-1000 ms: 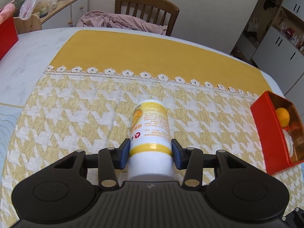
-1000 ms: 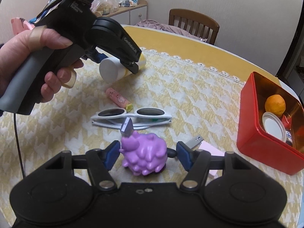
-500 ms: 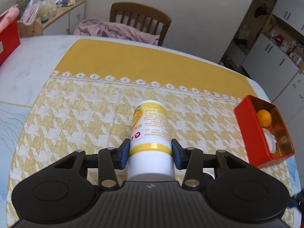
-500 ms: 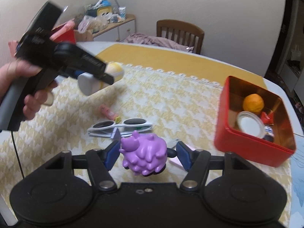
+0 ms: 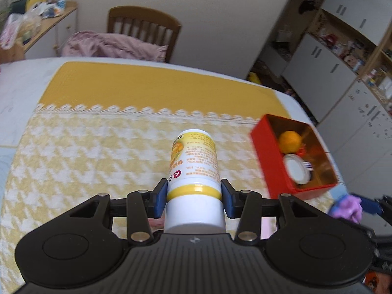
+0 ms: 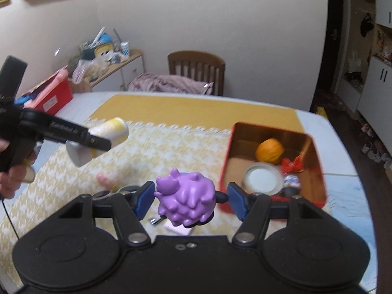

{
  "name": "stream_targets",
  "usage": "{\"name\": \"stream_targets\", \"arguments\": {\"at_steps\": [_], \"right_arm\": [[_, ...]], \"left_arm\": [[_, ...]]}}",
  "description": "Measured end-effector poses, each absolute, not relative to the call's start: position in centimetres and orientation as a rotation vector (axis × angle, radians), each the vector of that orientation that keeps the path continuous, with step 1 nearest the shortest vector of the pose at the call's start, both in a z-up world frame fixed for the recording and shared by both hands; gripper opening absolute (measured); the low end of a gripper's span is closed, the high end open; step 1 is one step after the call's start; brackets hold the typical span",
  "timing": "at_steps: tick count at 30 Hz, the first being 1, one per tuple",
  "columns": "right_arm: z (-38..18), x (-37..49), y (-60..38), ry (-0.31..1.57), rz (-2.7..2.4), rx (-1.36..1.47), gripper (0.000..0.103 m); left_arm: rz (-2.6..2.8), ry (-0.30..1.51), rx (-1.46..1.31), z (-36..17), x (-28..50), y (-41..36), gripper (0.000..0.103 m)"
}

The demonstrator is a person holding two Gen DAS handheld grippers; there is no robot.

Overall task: Organize rigid objects
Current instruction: 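Carry the pill bottle and purple plush into the red box and release both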

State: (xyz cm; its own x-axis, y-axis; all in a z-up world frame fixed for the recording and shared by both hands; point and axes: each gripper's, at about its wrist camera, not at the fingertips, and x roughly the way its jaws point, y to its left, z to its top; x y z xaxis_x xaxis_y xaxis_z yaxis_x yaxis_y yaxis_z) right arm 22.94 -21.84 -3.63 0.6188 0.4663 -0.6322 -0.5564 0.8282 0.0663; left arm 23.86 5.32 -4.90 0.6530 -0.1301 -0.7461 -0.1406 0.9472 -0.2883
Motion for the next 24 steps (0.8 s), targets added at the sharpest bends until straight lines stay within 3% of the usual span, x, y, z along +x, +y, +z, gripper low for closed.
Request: {"name": "stream_targets", "arguments": {"at_steps": [15, 24], "right_arm": [[-3.2, 27.9, -27.6, 0.620, 0.504, -0.139, 0.064], [-5.0, 30.9, -29.8, 0.628, 0.477, -0.157, 0.064]], "left_arm": [[-0.151, 0.819, -0.288, -2.3, 28.2, -3.6, 0.044], [-0.151, 0.823, -0.183, -3.4, 32.4, -9.0, 0.044]]}}
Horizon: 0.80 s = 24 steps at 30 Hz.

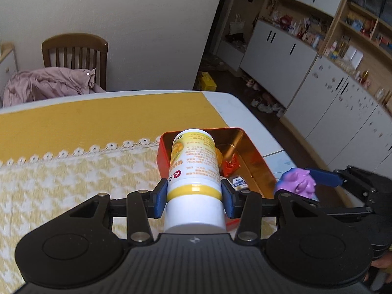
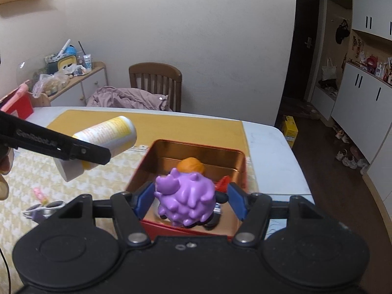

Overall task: Organize rigid objects
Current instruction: 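Carry the pill bottle and purple plush into the red box and release both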

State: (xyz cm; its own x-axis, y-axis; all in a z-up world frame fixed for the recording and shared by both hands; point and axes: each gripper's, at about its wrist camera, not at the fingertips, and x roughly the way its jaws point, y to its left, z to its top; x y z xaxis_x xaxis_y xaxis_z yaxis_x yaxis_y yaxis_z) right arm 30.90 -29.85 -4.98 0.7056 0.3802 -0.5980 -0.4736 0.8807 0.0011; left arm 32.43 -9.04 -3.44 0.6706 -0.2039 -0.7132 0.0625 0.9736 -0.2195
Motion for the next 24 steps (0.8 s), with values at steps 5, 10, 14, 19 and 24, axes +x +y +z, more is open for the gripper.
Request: {"name": "stream_targets", "arguments": {"at_steps": [5, 10, 14, 19, 24], "right_arm": [[-6.1, 32.7, -30.5, 0.643, 0.479, -0.171, 0.064], [-7.2, 34.6, -30.8, 0.660, 0.500, -0.187, 0.064], [-8.1, 35.8, -30.7, 0.675, 0.516, -0.206, 0.064], [-9.0, 37.3, -30.6, 0.689, 0.535, -0.227, 0.064], [-9.8, 38.5, -30.3, 0.697, 0.554, -0.261, 0.064]], "left_arm": [[-0.113, 0.871, -0.174, -5.2, 35.7, -11.2, 0.044], [-0.052, 0.913, -0.180, -6.5, 38.4, -12.7, 0.044], [0.026, 0.926, -0.124, -7.5, 40.0, -13.8, 0.044], [0.053, 0.941, -0.117, -8.3, 41.6, -14.9, 0.044], [0.084, 0.953, -0.110, -9.3, 42.7, -15.2, 0.044]]}}
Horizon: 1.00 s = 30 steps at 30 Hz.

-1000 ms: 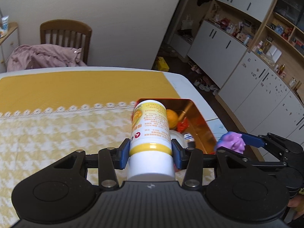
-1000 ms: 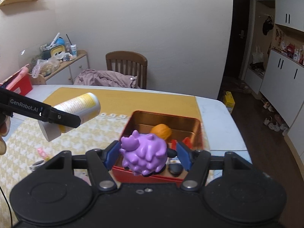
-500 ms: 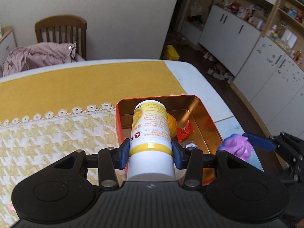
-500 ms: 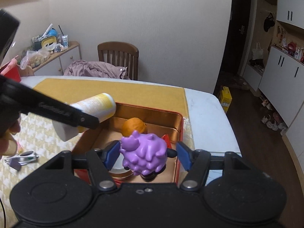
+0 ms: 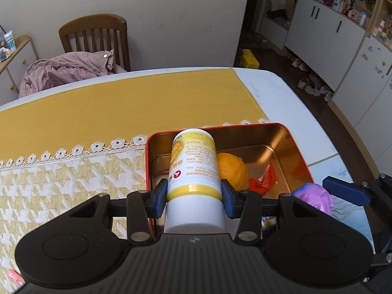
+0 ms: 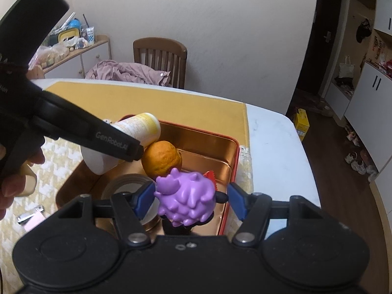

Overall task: Organize rigid objects
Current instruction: 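Carry the pill bottle and purple plush into the red box and release both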

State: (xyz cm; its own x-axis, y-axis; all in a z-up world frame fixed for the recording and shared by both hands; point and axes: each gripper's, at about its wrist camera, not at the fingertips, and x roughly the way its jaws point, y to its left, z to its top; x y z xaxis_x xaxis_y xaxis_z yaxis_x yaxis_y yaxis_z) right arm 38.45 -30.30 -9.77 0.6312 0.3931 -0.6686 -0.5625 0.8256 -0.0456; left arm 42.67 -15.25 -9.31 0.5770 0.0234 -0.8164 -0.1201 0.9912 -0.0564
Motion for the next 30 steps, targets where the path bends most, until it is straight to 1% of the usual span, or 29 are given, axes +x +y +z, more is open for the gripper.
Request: {"name": "stream_targets", "arguments": {"at_steps": [15, 17, 24, 27, 30], "right_arm": [[-11.4, 38.4, -29.1, 0.663, 0.582, -0.408, 0.065], [-11.3, 38.3, -29.3, 0.663, 0.588, -0.408, 0.063], [-11.0, 38.4, -30.0, 0.693, 0.577, -0.351, 0.065], [-10.8, 38.7, -30.7, 0.715, 0.568, -0.306, 0.065], [-10.5, 38.9, -31.5, 0.729, 0.561, -0.261, 0.065]], "left_arm": [[0.126, 0.993, -0.139, -10.8, 44.2, -14.7, 0.045], [0.117, 0.990, -0.119, -10.8, 44.0, -14.9, 0.045], [0.122, 0.992, -0.122, -10.7, 43.6, -14.9, 0.045], [0.121, 0.982, -0.140, -10.4, 43.2, -14.5, 0.047], [0.092, 0.964, -0.168, -9.9, 42.6, -14.3, 0.055]]}}
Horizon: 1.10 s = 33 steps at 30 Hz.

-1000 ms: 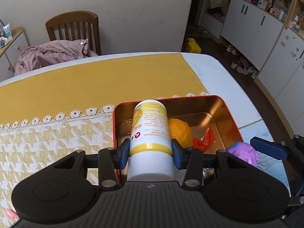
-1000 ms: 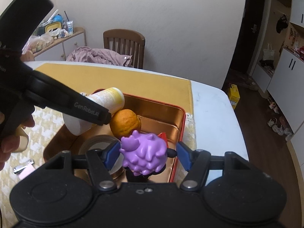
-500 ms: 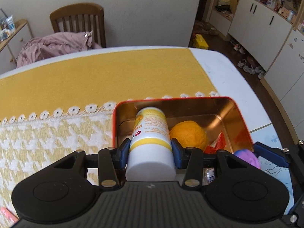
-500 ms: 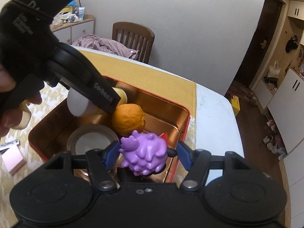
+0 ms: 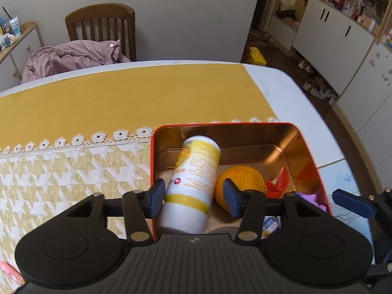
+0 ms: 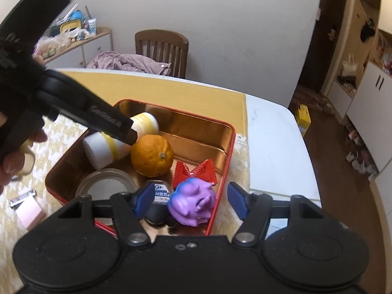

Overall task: Organize rigid objects
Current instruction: 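Carry the pill bottle and purple plush into the red box and release both, then move both tools back over the remaining objects on the table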

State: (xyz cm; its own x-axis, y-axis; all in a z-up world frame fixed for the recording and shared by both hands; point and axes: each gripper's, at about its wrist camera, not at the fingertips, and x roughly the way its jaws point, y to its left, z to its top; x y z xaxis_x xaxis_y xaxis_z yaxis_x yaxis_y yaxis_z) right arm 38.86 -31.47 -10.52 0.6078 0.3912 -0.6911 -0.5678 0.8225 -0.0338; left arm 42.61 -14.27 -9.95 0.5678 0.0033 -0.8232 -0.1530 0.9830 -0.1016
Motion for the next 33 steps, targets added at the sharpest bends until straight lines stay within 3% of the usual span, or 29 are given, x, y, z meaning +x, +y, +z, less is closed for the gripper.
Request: {"name": "stream_targets", "arguments": {"at_steps": [19, 33], "right_arm": [[-6.6, 35.9, -32.3, 0.753, 0.565, -0.111, 0.076], [-4.1, 30.0, -30.1, 0.710, 0.565, -0.047, 0.100]], "left_arm": [[-0.040, 0.824, -0.100, -5.6, 36.0, -13.7, 0.059], [-0.096, 0.759, -0.101, -2.9, 28.0, -8.2, 0.075]]}}
